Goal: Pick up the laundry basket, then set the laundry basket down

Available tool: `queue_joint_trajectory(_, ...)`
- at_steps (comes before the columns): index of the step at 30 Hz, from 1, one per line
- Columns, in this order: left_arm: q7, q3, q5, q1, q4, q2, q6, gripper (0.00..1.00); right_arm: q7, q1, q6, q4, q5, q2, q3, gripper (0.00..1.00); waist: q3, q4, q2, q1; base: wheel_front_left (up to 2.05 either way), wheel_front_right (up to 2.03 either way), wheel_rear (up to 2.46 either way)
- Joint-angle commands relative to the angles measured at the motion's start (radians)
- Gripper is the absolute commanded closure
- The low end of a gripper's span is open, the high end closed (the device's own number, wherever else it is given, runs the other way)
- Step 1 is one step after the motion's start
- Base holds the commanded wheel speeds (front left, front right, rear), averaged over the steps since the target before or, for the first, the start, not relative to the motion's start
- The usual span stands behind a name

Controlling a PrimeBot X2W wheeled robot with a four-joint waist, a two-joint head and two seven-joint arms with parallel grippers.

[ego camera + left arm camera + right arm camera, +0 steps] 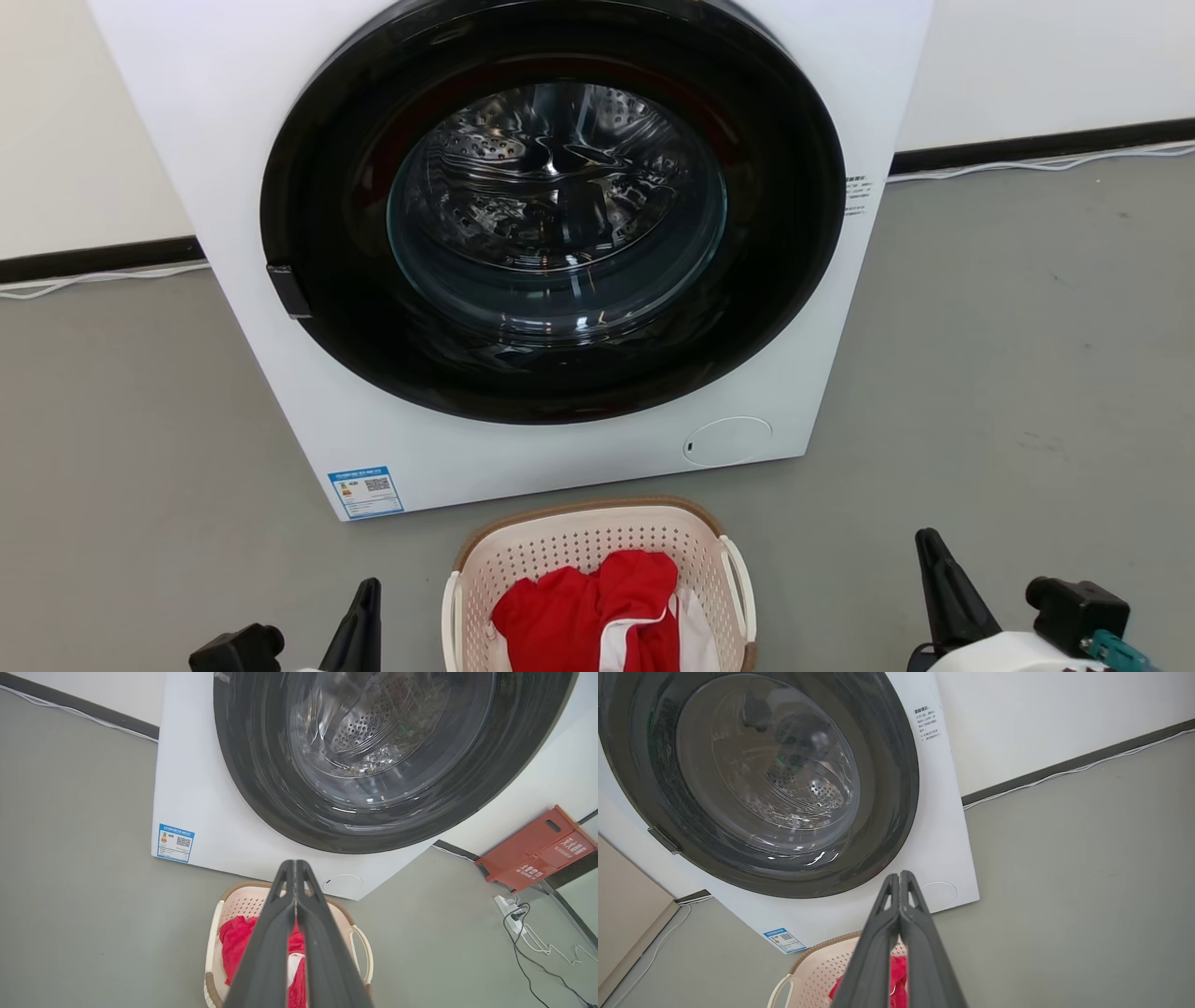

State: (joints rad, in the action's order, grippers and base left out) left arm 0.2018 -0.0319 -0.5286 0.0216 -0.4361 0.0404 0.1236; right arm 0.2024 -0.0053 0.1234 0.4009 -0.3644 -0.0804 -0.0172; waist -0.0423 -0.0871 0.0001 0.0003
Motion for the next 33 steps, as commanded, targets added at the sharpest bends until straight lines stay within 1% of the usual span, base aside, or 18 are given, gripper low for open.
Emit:
queue_joint_trajectory(1, -0.007, 0.014, -0.029, -0.043, 0.032, 0.008, 0.002, 1.00, -0.007, -0.042, 0.001, -0.031, -0.031, -0.003, 0.006, 1.00, 0.001, 0.001, -0.0001, -0.0002, 0.00, 0.00, 0.00)
queue_joint_trajectory(33, -0.095, 0.051, -0.332, -0.068, 0.078, 0.009, 0.003, 1.00, -0.096, -0.059, 0.003, -0.067, -0.380, 0.007, 0.042, 1.00, 0.013, 0.026, -0.0001, -0.0003, 0.00, 0.00, 0.00)
